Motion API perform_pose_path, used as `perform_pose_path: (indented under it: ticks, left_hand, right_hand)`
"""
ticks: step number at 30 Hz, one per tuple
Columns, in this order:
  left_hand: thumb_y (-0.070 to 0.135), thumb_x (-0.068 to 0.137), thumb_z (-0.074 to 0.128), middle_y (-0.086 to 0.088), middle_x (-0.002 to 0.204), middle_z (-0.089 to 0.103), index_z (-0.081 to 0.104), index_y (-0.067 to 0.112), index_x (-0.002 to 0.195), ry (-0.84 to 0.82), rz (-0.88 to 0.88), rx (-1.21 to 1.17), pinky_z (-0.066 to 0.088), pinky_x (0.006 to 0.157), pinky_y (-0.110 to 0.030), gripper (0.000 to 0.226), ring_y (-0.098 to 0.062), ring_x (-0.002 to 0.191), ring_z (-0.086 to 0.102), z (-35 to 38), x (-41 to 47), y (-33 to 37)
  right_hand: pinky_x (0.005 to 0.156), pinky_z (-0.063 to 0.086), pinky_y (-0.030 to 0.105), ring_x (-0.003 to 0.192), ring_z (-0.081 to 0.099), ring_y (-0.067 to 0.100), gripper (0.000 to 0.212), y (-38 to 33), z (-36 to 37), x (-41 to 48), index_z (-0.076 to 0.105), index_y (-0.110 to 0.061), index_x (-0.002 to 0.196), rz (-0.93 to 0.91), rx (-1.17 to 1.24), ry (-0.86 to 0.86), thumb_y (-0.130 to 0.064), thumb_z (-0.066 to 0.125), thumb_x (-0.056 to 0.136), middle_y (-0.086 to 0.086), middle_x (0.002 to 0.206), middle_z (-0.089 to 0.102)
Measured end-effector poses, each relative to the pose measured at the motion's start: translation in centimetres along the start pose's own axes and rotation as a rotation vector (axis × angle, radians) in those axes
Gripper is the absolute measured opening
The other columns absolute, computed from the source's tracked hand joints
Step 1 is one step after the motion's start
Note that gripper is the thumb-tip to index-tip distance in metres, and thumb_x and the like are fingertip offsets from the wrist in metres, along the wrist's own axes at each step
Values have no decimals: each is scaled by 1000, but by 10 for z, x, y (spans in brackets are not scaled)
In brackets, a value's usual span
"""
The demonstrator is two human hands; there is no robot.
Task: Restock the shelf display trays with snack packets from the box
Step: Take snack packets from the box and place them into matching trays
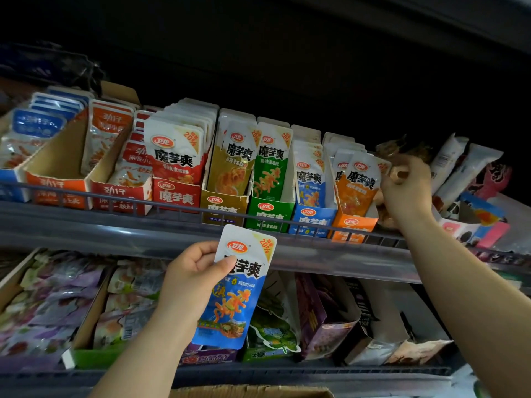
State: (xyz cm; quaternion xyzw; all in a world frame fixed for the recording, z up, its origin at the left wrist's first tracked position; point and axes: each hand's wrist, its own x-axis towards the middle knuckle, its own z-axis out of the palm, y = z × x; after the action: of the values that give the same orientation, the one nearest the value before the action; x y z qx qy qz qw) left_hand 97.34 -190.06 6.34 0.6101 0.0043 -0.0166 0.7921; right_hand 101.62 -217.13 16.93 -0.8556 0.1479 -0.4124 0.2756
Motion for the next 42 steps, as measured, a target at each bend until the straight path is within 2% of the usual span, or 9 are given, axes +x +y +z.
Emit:
perform_pose_path:
  ticks: [4,10,13,20,24,27,31,35,42]
  left_hand:
    - [3,79,63,7,65,72,58,12,79,24,16,4,52,64,-31,11,-9,61,68,7,-3,1]
    - [4,77,65,9,59,70,57,11,75,54,35,-2,54,52,-23,11,-5,54,66,14,-5,2]
    - [3,76,67,11,58,68,58,13,72,99,102,49,51,57,-27,14,-4,54,65,11,-2,0]
    - [7,81,62,14,80,62,56,30,77,125,417,296,46,63,-6,24,9,71,60,5,-1,2]
    - [6,87,52,14,126,37,49,24,120,205,648,620,26,104,-25,38,-3,120,35,-3,5,3]
    - [9,85,57,2,143,28,38,14,137,217,713,856,15,106,-36,55,-12,130,19,-6,12,-1]
    - [27,83,55,-14,144,34,31,11,139,168,690,1179,18,100,-47,63,-22,128,24,-9,19,-10]
    - [42,95,33,8,136,-29,-12,25,144,74,492,1305,-16,102,-31,68,-7,123,-26,-8,18,-9]
    - [45,95,30,3,151,-23,-12,27,144,24,386,1452,-19,100,-31,67,-8,119,-33,-7,18,-6]
  right_hand:
    - [66,47,18,79,53,4,30,-27,1,-34,50,-15,120,-78,152,-139,-11,51,91,-2,104,53]
    - [72,46,6,77,55,-4,20,-68,18,-87,52,-26,96,-240,254,-966,-15,63,83,-18,87,57]
    - [74,51,16,74,58,-2,21,-68,31,-99,52,-26,81,-171,271,-1060,-8,64,83,-13,84,60]
    - [57,43,12,48,52,-7,28,-67,27,-84,53,-23,66,-103,301,-920,-3,61,83,-8,66,59]
    - [53,47,13,58,54,6,22,-60,9,-57,55,-21,70,-2,315,-640,-6,58,87,-3,71,61]
    - [47,46,10,62,54,10,18,-47,-4,-37,55,-19,75,102,413,-410,-7,54,89,0,78,60]
    - [44,45,17,50,55,-1,9,-36,-15,-17,56,-19,85,159,498,-141,-10,54,89,-3,74,58]
    - [55,48,22,50,54,-2,12,-34,-16,-7,56,-20,80,95,430,23,-11,57,87,-7,68,55]
    - [60,43,21,64,49,6,7,-39,-7,-2,59,-15,94,-83,249,30,-12,56,89,-1,76,56]
